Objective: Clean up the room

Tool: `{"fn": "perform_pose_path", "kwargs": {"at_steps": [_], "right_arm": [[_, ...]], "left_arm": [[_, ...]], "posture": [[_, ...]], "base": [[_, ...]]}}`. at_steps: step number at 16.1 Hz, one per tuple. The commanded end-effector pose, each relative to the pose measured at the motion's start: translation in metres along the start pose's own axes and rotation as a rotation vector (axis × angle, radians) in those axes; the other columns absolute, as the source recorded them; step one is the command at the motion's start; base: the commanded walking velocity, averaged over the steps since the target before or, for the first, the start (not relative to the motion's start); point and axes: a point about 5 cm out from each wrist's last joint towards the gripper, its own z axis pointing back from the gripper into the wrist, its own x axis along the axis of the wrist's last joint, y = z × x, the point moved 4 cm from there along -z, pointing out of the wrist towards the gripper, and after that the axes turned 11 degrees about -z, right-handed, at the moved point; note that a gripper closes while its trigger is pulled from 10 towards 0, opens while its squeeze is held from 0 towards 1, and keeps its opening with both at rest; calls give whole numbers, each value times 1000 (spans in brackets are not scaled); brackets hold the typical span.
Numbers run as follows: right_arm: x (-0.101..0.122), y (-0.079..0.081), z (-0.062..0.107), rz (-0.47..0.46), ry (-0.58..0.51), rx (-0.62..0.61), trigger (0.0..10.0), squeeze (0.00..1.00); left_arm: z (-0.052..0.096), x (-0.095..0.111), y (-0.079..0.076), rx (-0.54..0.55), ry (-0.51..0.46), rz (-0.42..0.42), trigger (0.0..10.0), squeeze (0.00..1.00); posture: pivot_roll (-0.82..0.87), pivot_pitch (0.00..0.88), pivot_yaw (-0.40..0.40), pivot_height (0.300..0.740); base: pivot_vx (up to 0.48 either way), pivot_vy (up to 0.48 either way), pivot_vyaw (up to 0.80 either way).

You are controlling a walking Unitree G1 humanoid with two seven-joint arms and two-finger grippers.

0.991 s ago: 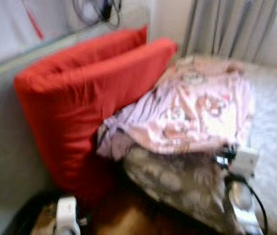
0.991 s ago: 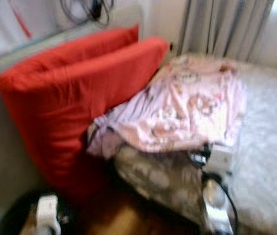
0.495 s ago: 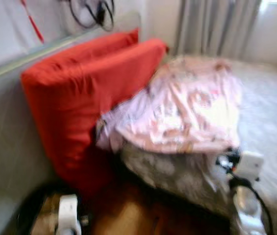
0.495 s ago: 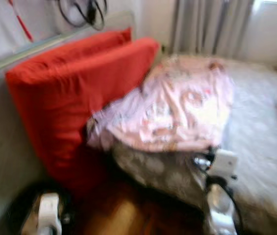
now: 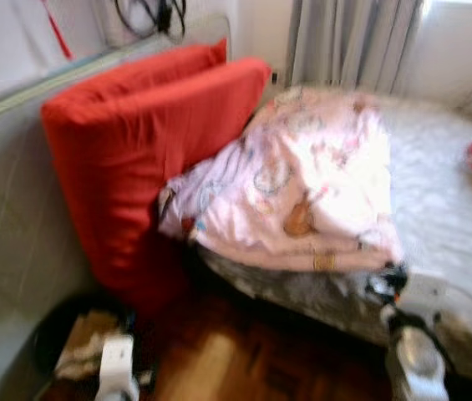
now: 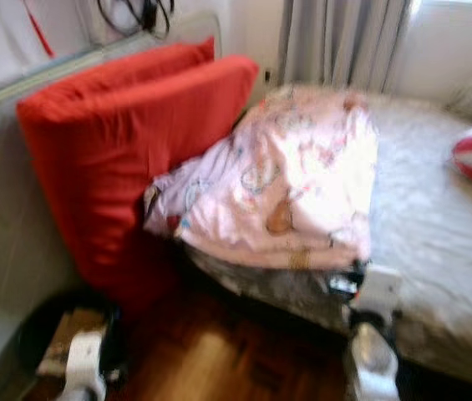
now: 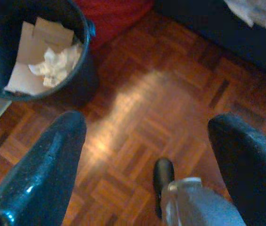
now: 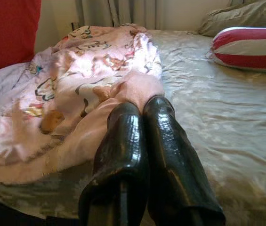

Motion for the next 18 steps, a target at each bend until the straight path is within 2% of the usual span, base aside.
{"fn": "perform_pose_path", "kwargs": {"at_steps": [1, 3, 5, 9, 10, 11, 16, 17, 18], "right_arm": [[1, -12, -1, 23, 14, -52, 10000, 0], [-6, -24, 1, 32, 52, -108, 10000, 0], [-26, -42, 8, 45, 158, -191, 10000, 0], [-37, -57, 12, 39, 221, -251, 10000, 0], [-38, -59, 12, 42, 227, -256, 10000, 808], [-38, -62, 13, 56, 236, -269, 10000, 1000], [-37, -78, 16, 79, 240, -348, 10000, 1000], [-41, -78, 17, 65, 254, -346, 10000, 0], [-45, -75, 18, 49, 271, -327, 10000, 0]], "left_arm": [[-1, 4, -1, -4, -8, -5, 10000, 0], [-1, 4, -2, -5, -8, -6, 10000, 0], [-1, 4, -3, -11, -8, -10, 10000, 0], [-2, 6, -6, -25, -13, -28, 10000, 0], [-2, 6, -7, -26, -13, -29, 10000, 0], [-2, 7, -7, -28, -14, -29, 10000, 0], [-2, 8, -10, -42, -18, -29, 10000, 0], [-2, 8, -10, -43, -19, -28, 10000, 0], [-2, 8, -11, -43, -19, -28, 10000, 0]], "posture": [[-3, 0, 9, 740], [-3, 0, 9, 740], [-2, 0, 9, 740], [0, 0, 13, 740], [0, 0, 13, 740], [0, 0, 13, 740], [1, 0, 12, 740], [1, 0, 12, 740], [1, 0, 12, 740]], "base": [[0, 0, 0], [0, 0, 0], [0, 0, 0], [0, 0, 0], [0, 0, 0], [0, 0, 0], [0, 0, 0], [0, 0, 0], [0, 0, 0]]}}
